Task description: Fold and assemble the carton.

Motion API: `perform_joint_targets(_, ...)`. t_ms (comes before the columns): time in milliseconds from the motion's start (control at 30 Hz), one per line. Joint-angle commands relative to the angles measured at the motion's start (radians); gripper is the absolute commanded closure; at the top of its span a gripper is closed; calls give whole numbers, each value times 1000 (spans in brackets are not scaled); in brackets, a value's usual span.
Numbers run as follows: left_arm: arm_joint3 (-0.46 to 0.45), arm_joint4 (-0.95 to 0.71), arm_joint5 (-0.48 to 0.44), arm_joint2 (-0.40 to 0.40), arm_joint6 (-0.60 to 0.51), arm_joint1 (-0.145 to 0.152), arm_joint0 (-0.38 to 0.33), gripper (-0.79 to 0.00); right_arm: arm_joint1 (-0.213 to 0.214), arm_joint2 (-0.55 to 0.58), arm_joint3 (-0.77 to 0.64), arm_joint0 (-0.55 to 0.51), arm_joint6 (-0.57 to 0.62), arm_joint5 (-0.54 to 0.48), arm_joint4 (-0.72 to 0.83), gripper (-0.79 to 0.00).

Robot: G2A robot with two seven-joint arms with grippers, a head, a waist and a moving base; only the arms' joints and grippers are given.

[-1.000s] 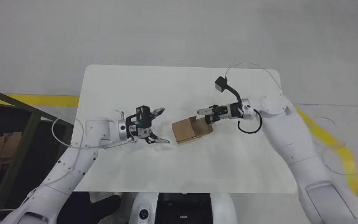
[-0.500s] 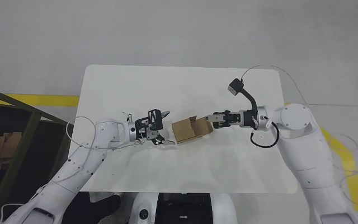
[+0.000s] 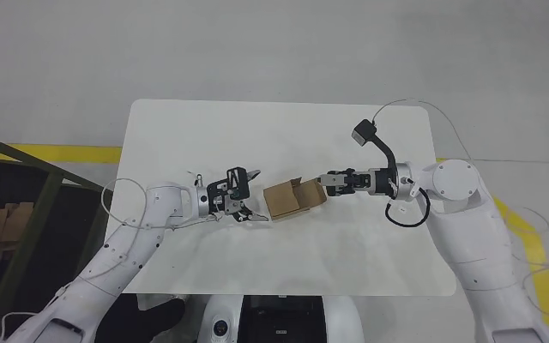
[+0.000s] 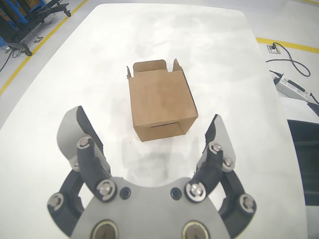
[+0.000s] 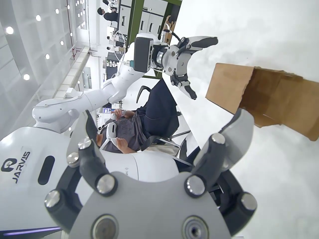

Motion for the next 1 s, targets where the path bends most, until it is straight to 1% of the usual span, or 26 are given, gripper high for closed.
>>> perform_joint_targets(0, -15, 1, 13, -7, -13, 2, 14, -785, 0, 0, 0, 0, 0, 0, 0, -785)
perform_joint_targets(67, -31, 0, 28, -24, -22, 6, 31, -785, 0, 0, 0, 0, 0, 0, 0, -785)
perform_joint_targets(233, -68, -5, 18, -45, -57, 14, 79, -785, 0, 0, 0, 0, 0, 0, 0, -785)
perform_joint_targets(333, -77, -11, 1, -45, -56, 15, 97, -785, 0, 0, 0, 0, 0, 0, 0, -785)
perform_joint_targets(433, -66, -10, -12, -30, -57, 13, 101, -785, 0, 0, 0, 0, 0, 0, 0, -785)
perform_joint_targets(533, -39, -16, -7, 1, -54, 4, 85, -785, 0, 0, 0, 0, 0, 0, 0, -785)
perform_joint_targets(633, 6, -13, 25, 31, -40, -9, 58, -785, 0, 0, 0, 0, 0, 0, 0, -785)
perform_joint_targets(767, 76, -7, 60, 68, 21, -27, 15, -785, 0, 0, 0, 0, 0, 0, 0, -785)
perform_joint_targets(967, 157, 18, 76, 115, 102, -48, -33, -785, 0, 0, 0, 0, 0, 0, 0, -785)
